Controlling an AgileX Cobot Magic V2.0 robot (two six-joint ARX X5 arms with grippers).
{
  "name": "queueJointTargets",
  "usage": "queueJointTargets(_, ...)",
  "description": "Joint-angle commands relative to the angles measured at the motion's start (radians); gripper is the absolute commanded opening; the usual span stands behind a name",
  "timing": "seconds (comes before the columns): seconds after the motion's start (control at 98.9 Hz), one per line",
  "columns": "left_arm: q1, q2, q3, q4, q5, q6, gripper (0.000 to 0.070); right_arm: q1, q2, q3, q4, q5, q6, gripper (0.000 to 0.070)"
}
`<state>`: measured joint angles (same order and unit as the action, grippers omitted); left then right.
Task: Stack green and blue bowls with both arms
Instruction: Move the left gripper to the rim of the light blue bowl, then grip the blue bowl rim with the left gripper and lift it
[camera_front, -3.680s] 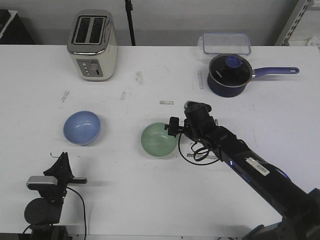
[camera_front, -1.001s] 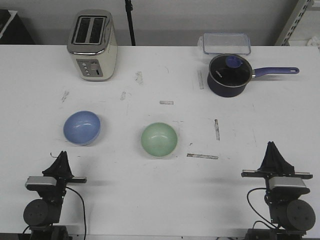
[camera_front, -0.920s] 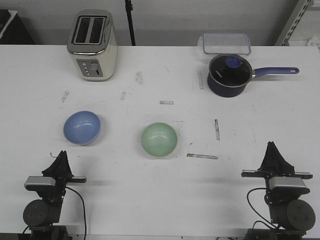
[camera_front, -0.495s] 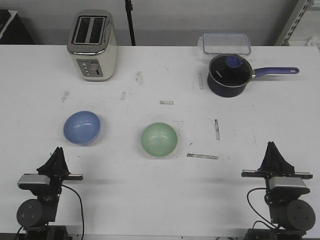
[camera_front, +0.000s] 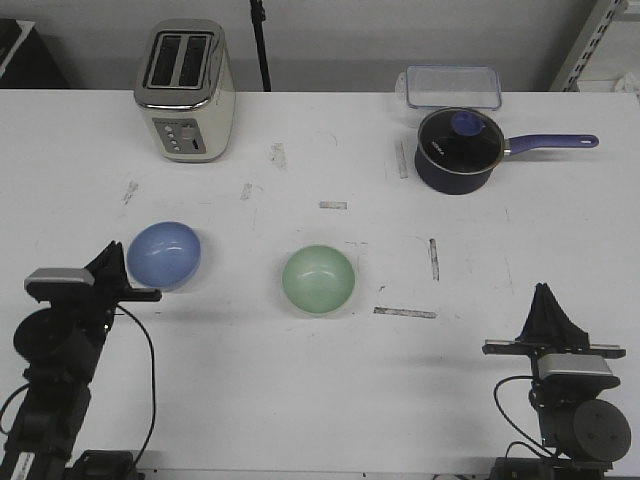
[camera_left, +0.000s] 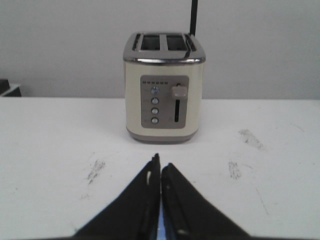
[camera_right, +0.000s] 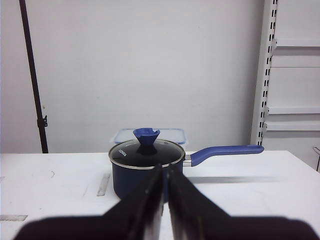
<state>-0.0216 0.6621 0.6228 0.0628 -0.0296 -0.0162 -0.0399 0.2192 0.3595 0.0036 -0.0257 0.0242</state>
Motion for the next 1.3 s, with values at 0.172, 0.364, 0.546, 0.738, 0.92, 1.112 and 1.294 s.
queueJointTargets(0.172, 0.003, 0.204, 0.130, -0.010, 0.056, 0.000, 0.0002, 0.000, -0.003, 0.005, 0.009, 0.000, 0.011, 0.0012)
queueJointTargets(0.364, 0.016, 0.350, 0.255, -0.188, 0.056, -0.073, 0.0002, 0.000, -0.003, 0.005, 0.008, 0.000, 0.011, 0.0012)
queueJointTargets(0.546, 0.043, 0.499, 0.426, -0.431, 0.056, -0.180, 0.0002, 0.000, -0.003, 0.005, 0.009, 0.000, 0.011, 0.0012)
queueJointTargets(0.738, 0.091, 0.625, 0.585, -0.664, 0.056, -0.213, 0.0002, 0.000, -0.003, 0.005, 0.009, 0.000, 0.011, 0.0012)
queueJointTargets(0.92, 0.169, 0.736, 0.732, -0.858, 0.106, -0.204, 0.0002, 0.000, -0.003, 0.005, 0.009, 0.000, 0.011, 0.0012)
queueJointTargets(1.112, 0.249, 0.822, 0.796, -0.966, 0.263, -0.190, 0.0054, 0.000, -0.003, 0.005, 0.008, 0.000, 0.011, 0.0012)
queueJointTargets(1.294, 0.286, 0.875, 0.795, -0.996, 0.282, -0.186, 0.0320, 0.000, -0.003, 0.005, 0.009, 0.000, 0.011, 0.0012)
